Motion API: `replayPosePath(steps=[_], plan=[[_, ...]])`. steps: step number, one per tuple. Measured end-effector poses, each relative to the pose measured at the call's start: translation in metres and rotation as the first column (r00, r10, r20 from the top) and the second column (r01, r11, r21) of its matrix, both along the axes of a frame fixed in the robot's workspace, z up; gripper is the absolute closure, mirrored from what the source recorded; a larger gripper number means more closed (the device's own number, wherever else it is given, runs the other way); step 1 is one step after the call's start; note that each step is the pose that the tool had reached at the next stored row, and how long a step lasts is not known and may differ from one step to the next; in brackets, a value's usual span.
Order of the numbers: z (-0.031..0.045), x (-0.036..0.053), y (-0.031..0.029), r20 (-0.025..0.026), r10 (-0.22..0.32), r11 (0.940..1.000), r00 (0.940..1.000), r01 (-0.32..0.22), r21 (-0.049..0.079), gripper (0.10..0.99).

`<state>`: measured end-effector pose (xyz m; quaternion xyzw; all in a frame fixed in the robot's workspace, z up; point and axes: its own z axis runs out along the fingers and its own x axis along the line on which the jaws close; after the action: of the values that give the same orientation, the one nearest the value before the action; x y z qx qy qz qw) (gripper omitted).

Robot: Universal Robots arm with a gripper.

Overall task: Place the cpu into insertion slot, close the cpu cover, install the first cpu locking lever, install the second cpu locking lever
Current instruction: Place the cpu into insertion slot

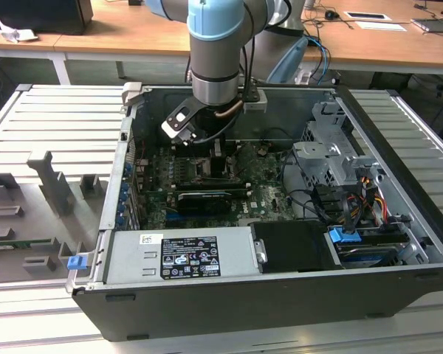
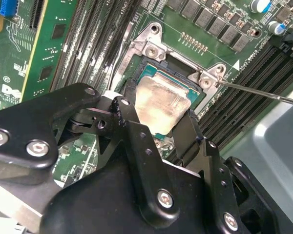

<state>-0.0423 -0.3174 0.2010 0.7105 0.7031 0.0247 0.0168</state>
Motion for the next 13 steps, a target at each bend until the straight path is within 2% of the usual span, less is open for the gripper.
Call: replayPosePath(steps=[13], plan=[[-0.0024,0.0001,0.0,-0.0002,0.0,1.0,1.0,0.0,0.0,0.537]])
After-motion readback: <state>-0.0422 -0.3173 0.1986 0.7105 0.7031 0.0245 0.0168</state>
